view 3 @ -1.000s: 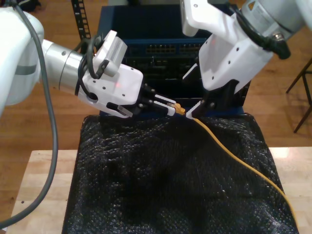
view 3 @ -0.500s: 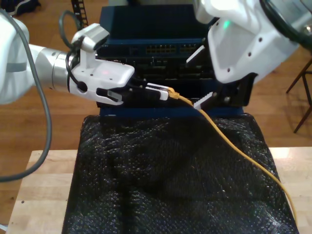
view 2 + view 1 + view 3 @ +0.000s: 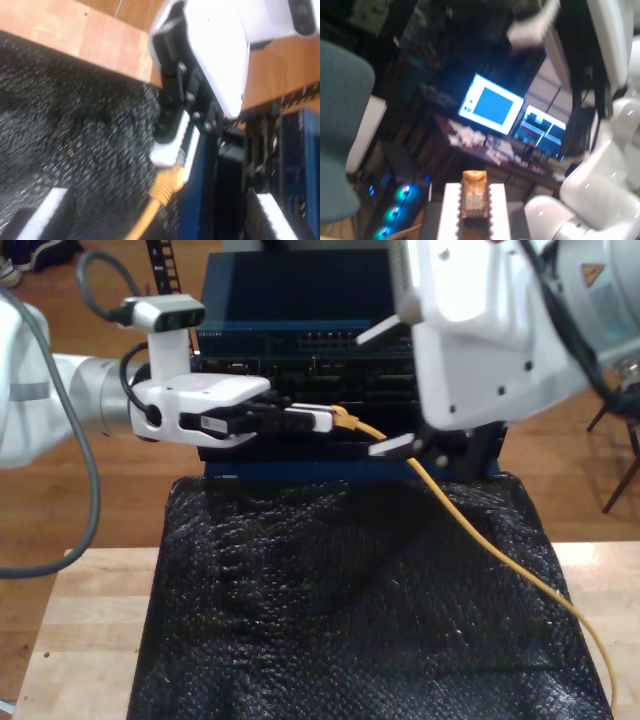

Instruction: Grab the cable and plug it in

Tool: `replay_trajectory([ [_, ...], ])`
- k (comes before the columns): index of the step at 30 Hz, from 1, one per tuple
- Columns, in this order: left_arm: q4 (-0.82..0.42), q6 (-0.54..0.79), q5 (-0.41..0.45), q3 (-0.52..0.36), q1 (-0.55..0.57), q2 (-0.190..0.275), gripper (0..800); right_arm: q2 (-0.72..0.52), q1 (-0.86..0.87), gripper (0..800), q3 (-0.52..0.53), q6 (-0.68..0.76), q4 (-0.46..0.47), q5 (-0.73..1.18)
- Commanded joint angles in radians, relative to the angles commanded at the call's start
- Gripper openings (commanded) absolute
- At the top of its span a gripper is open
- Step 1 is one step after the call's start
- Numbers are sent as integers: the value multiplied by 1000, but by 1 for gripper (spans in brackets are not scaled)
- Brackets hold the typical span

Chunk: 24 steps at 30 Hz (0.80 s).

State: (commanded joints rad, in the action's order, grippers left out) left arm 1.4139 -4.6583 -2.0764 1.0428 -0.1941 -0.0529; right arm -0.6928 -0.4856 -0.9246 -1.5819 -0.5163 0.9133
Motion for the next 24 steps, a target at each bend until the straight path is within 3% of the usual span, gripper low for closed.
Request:
replay_trajectory([
  [19,110,-91,-219,31,-11,-58,6,-72,-123,791,110,-61,5,-239],
  [24,115,-112,-238,26,-11,-63,7,-78,-130,726,137,-69,8,-295],
])
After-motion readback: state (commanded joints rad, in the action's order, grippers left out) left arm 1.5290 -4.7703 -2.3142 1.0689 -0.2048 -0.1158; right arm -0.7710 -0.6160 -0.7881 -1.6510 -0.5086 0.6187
